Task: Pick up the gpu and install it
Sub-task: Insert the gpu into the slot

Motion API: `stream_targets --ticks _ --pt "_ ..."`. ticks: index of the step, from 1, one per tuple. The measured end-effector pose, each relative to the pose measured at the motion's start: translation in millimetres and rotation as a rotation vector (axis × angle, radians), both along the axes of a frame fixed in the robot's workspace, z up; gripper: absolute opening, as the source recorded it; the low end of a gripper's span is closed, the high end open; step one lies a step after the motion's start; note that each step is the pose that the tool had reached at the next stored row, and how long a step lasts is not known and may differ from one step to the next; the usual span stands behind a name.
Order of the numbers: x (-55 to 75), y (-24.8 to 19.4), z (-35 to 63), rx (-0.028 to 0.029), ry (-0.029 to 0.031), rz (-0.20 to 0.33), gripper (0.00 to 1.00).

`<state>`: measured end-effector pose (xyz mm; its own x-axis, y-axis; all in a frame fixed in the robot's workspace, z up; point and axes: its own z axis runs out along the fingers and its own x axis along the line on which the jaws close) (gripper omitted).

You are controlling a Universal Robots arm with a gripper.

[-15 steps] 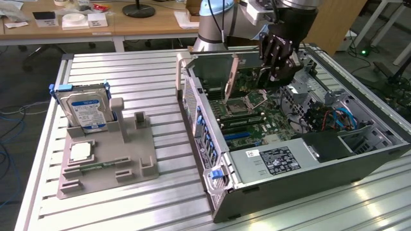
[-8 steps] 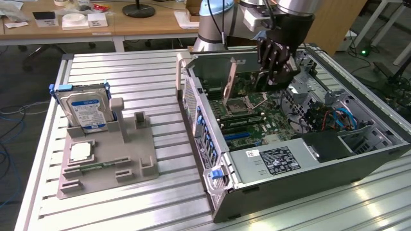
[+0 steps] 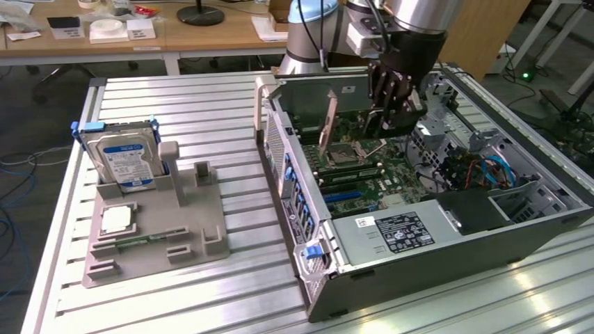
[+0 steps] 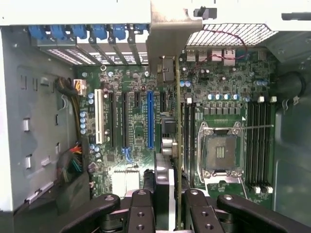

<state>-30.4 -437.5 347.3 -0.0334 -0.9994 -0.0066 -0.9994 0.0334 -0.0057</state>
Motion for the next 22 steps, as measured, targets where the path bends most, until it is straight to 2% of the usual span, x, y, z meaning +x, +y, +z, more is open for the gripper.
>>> stream_targets --ticks 3,7,11,16,22 --pt "0.0 0.0 -5.2 0.0 0.0 -0.033 0.28" --pt "-1.5 0.0 -11.1 0.0 0.0 -0.038 0.28" --pt "-1.8 -4.0 -17.4 0.0001 0.0001 -0.036 0.28" --pt "-2.2 -4.7 -26.4 0.0003 0.0002 -0.034 0.28" --pt "-2.7 -6.3 -35.3 0.0036 0.0002 0.006 0.28"
